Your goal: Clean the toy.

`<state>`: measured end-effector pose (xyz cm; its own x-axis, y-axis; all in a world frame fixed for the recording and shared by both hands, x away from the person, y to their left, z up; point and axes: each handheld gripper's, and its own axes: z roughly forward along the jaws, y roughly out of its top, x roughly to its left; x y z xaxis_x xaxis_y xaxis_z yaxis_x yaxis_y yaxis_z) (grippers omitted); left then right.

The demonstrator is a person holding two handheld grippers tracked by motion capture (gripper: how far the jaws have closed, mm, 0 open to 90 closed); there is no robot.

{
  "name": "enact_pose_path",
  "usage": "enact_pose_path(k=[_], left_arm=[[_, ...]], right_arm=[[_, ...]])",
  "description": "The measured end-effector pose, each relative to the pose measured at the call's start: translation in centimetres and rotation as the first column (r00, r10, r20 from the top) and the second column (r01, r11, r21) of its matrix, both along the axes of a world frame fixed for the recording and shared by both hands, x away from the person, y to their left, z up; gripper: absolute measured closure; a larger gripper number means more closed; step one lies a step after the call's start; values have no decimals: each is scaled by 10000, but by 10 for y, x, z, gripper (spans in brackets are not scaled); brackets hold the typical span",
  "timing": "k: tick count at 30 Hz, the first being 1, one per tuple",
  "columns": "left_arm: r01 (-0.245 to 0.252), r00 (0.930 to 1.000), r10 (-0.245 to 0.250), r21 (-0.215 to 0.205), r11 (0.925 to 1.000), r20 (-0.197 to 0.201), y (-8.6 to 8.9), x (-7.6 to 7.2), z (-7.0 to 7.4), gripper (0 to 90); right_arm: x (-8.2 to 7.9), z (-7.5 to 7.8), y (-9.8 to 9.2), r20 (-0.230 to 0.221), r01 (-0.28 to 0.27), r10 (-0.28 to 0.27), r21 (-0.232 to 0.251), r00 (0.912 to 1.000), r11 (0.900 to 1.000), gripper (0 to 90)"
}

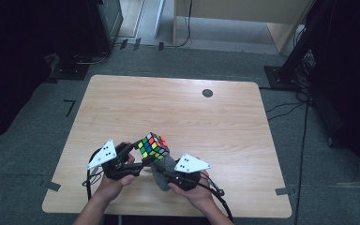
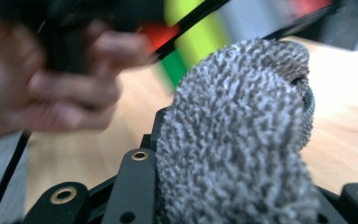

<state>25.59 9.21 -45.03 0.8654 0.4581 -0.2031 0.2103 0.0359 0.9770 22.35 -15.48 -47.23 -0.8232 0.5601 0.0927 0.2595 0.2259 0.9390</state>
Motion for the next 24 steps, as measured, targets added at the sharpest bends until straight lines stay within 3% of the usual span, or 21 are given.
enact_pose_path(k=[3, 6, 9, 11, 15, 18, 21, 24], left_arm=[[-39, 10000, 39, -83, 10000, 8, 1, 0, 1, 337], [-34, 10000, 34, -12, 10000, 44, 0, 0, 1, 337], [6, 10000, -7, 131, 9999, 30, -2, -1, 0, 337], [40, 10000, -41, 209, 9998, 60, -4, -1, -1, 337], [-1, 10000, 1, 102, 9999, 13, -2, 0, -1, 337], [-48, 10000, 48, 24, 10000, -7, 1, 1, 0, 336], [-108, 9999, 108, -79, 9999, -14, 1, 1, 1, 337], [-106, 9999, 106, 56, 9999, 6, 1, 1, 0, 337]], right_arm=[[-2, 1, 3, 254, 35, -25, -397, 9997, 9992, 709], [3, 8, -12, 238, 844, -852, 325, 9961, 9959, 710], [7, 11, -25, -3, 1627, -1639, 1214, 9865, 9792, 710], [6, 9, -23, 51, 1464, -1478, 1052, 9890, 9836, 707], [1, 0, -5, -35, 536, -535, 421, 9986, 9977, 704], [-3, -3, 5, 232, 134, -130, -177, 9996, 9998, 704], [-2, 1, 0, 385, 363, -358, -137, 9986, 9992, 708], [3, 8, -16, 311, 1122, -1142, 596, 9930, 9919, 711]])
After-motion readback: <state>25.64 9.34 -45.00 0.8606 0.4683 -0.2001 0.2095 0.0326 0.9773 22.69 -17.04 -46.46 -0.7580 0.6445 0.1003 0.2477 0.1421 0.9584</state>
